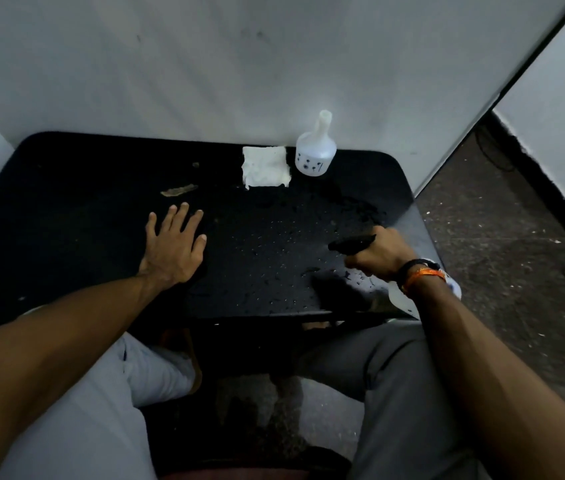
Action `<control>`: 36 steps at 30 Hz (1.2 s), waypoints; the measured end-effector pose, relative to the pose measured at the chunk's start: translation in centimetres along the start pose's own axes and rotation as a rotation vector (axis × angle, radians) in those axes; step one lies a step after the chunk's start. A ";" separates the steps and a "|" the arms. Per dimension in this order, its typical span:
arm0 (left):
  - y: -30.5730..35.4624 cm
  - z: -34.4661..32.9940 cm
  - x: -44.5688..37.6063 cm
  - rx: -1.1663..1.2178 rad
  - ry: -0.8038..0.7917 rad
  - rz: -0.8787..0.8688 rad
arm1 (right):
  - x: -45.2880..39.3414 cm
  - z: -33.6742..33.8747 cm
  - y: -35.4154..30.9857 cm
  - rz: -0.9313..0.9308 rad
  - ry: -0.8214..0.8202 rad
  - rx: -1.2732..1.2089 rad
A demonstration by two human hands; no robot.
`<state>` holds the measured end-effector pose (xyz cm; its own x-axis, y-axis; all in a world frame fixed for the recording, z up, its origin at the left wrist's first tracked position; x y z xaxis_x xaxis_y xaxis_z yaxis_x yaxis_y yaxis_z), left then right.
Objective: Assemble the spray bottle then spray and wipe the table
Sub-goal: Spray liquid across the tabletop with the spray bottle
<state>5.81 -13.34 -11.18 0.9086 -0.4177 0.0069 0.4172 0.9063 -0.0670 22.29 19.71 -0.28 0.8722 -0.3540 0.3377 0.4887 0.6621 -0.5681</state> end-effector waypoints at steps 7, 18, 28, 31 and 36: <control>0.0 -0.1 0.0 -0.008 0.030 -0.003 | -0.3 1.9 2.3 -0.088 0.278 -0.244; -0.2 -0.9 -0.3 0.025 0.086 -0.012 | -1.5 1.7 0.9 -0.116 0.418 -0.397; -0.2 -0.6 -0.2 0.002 0.061 -0.011 | -3.3 -1.4 -3.0 -0.017 0.263 -0.437; -0.1 -0.6 -0.2 -0.019 0.060 -0.009 | -3.8 -2.0 -4.4 0.018 0.245 -0.389; -0.2 -0.7 -0.1 -0.033 0.055 -0.004 | -3.5 -3.5 -5.9 0.152 0.130 -0.286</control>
<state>5.62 -13.52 -11.82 0.9041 -0.4246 -0.0477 0.4186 0.9026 -0.1001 16.46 14.71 -0.67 0.9221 -0.3590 0.1446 0.3231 0.5082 -0.7983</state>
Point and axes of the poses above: each hand's wrist, its own x-axis away from the middle knuckle, its own z-axis out of the back of the hand, y = z × x, the point moved 4 cm from there along -x, towards the middle knuckle, and after that the axes turned 14 degrees about -x, right-handed, at the moved point
